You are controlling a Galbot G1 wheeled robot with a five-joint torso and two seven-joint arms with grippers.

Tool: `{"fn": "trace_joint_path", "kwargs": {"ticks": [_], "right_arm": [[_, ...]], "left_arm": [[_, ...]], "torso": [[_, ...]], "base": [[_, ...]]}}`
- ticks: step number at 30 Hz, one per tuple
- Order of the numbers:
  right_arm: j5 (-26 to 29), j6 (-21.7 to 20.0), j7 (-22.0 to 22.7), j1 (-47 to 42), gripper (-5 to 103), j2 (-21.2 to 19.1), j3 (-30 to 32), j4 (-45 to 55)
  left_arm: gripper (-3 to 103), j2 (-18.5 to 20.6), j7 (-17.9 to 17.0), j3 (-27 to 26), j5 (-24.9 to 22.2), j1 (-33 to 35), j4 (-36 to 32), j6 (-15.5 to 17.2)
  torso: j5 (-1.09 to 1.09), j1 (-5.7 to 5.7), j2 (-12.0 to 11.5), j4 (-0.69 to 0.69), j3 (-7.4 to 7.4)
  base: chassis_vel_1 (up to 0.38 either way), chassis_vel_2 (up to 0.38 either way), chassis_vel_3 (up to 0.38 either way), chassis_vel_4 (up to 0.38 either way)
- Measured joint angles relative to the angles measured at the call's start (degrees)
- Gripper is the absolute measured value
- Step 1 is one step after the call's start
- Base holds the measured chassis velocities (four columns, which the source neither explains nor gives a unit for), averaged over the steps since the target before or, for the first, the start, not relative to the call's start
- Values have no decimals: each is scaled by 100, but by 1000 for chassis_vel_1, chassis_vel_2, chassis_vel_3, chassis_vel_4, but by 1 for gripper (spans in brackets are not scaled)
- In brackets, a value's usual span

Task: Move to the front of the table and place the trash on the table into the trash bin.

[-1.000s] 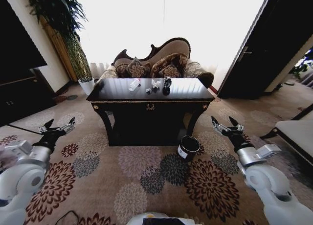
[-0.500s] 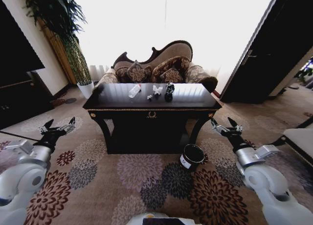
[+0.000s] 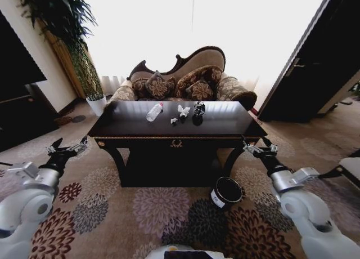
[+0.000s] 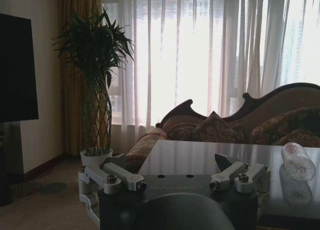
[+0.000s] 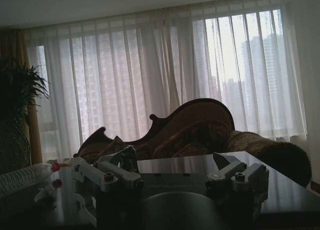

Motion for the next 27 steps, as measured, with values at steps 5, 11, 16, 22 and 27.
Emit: {"fn": "trace_joint_path", "kwargs": {"ticks": [5, 11, 16, 22, 27], "right_arm": [[-14, 1, 9, 0, 100, 2, 2, 4], [55, -53, 159, 4, 100, 41, -30, 37], [17, -38, 218, 1, 100, 72, -41, 19], [-29, -29, 236, 5, 100, 81, -56, 19], [-138, -25, 226, -22, 100, 121, -83, 22]], "left_arm": [[99, -8, 5, 0, 13, 20, -9, -7], [103, -5, 71, 9, 161, 52, -12, -50], [100, 26, 151, 38, 186, 93, -30, -92], [100, 386, 372, 110, 52, 11, 181, -187], [100, 896, 695, 177, -212, -90, 518, -325]], "torso": [[0, 0, 0, 0, 0], [0, 1, 0, 0, 0], [-1, 1, 0, 1, 0], [-1, 0, 0, 0, 0], [-2, -4, 1, 1, -1]], "base": [[-177, 170, 172, -183], [-154, 154, 161, -157], [-111, 109, 112, -107], [-24, 13, 11, -20], [0, 0, 0, 0]]}}
